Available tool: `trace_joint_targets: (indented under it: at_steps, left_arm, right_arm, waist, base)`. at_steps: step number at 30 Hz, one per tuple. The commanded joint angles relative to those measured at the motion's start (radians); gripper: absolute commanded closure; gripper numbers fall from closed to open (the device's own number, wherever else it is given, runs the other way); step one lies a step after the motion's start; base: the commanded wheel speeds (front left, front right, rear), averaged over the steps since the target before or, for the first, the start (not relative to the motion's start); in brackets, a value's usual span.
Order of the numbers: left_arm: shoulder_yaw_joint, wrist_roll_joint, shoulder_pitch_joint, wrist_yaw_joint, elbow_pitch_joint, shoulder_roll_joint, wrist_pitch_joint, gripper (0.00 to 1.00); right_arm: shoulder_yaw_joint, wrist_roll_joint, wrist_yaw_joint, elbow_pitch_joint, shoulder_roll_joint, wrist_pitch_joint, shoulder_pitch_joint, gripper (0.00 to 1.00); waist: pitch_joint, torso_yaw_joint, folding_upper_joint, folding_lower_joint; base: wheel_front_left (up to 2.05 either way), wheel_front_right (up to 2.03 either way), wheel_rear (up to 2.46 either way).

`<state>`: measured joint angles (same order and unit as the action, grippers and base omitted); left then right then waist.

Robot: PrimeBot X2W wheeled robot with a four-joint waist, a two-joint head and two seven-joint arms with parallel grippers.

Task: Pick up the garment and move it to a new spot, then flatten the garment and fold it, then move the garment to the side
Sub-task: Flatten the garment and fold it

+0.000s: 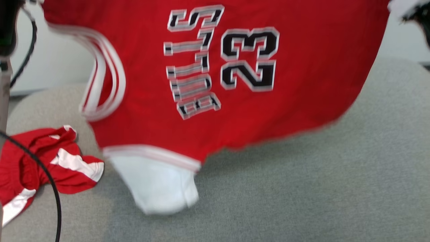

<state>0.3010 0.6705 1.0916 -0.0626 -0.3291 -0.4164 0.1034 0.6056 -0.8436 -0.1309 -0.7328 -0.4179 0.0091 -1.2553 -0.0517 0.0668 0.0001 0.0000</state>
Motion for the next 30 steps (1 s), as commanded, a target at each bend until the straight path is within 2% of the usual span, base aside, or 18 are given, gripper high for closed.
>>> trace_joint_targets:
  at_steps: [1,6,8,9,12,14,17,20,24,27,30]
  left_arm:
    - [0.018,-0.029,0.065,0.014,-0.046,0.017,-0.029,1.00]
    - [0.051,-0.125,0.310,0.031,-0.229,0.083,-0.211,1.00]
    - [0.056,-0.155,0.399,0.025,-0.301,0.110,-0.290,1.00]
    - [0.056,-0.155,0.399,0.025,-0.301,0.110,-0.290,1.00]
    - [0.072,-0.210,0.525,0.025,-0.386,0.137,-0.351,1.00]
    - [0.063,-0.239,0.596,0.013,-0.422,0.150,-0.366,1.00]
    - [0.010,-0.287,0.665,-0.002,-0.373,0.165,-0.369,1.00]
    - [-0.043,-0.318,0.666,0.032,-0.320,0.190,-0.366,1.00]
    - [-0.117,-0.327,0.596,0.098,-0.297,0.241,-0.367,1.00]
    - [-0.169,-0.336,0.519,0.143,-0.270,0.266,-0.368,1.00]
    - [-0.194,-0.339,0.435,0.179,-0.227,0.290,-0.368,1.00]
  right_arm:
    - [0.004,0.038,0.000,-0.042,0.016,-0.033,-0.051,1.00]
    - [0.006,0.176,0.000,-0.189,0.064,-0.195,-0.248,1.00]
    - [-0.001,0.235,0.000,-0.250,0.083,-0.246,-0.325,1.00]
    - [-0.001,0.235,0.000,-0.250,0.083,-0.246,-0.325,1.00]
    - [-0.027,0.318,0.000,-0.307,0.111,-0.274,-0.424,1.00]
    - [-0.078,0.374,0.000,-0.288,0.112,-0.276,-0.473,1.00]
    - [-0.169,0.469,0.000,-0.238,0.121,-0.275,-0.486,1.00]
    - [-0.286,0.571,0.000,-0.153,0.121,-0.276,-0.489,1.00]
    - [-0.427,0.670,0.000,-0.045,0.149,-0.276,-0.396,1.00]
    - [-0.448,0.691,0.000,-0.004,0.173,-0.276,-0.307,1.00]
    - [-0.449,0.673,0.000,0.017,0.161,-0.276,-0.228,1.00]
  waist:
    - [-0.108,-0.014,-0.0001,0.0000]
    - [-0.285,-0.028,-0.0001,0.0000]
    - [-0.352,-0.026,-0.0001,0.0000]
    - [-0.352,-0.026,-0.0001,0.0000]
    - [-0.444,-0.020,-0.0001,0.0000]
    - [-0.498,-0.019,-0.0001,0.0000]
    - [-0.565,-0.015,-0.0001,0.0000]
    - [-0.633,-0.018,-0.0001,0.0000]
    - [-0.692,-0.048,-0.0001,0.0000]
    - [-0.713,-0.062,-0.0001,0.0000]
    - [-0.717,-0.069,-0.0001,0.0000]
  base:
    - [0.00,0.00,0.00]
    - [0.00,0.00,0.00]
    - [0.00,0.00,0.00]
    - [0.00,0.00,0.00]
    - [0.00,0.00,0.00]
    - [0.00,0.00,0.00]
    - [0.00,0.00,0.00]
    - [0.00,0.00,0.00]
    - [0.00,0.00,0.00]
    - [0.00,0.00,0.00]
    - [0.00,0.00,0.00]
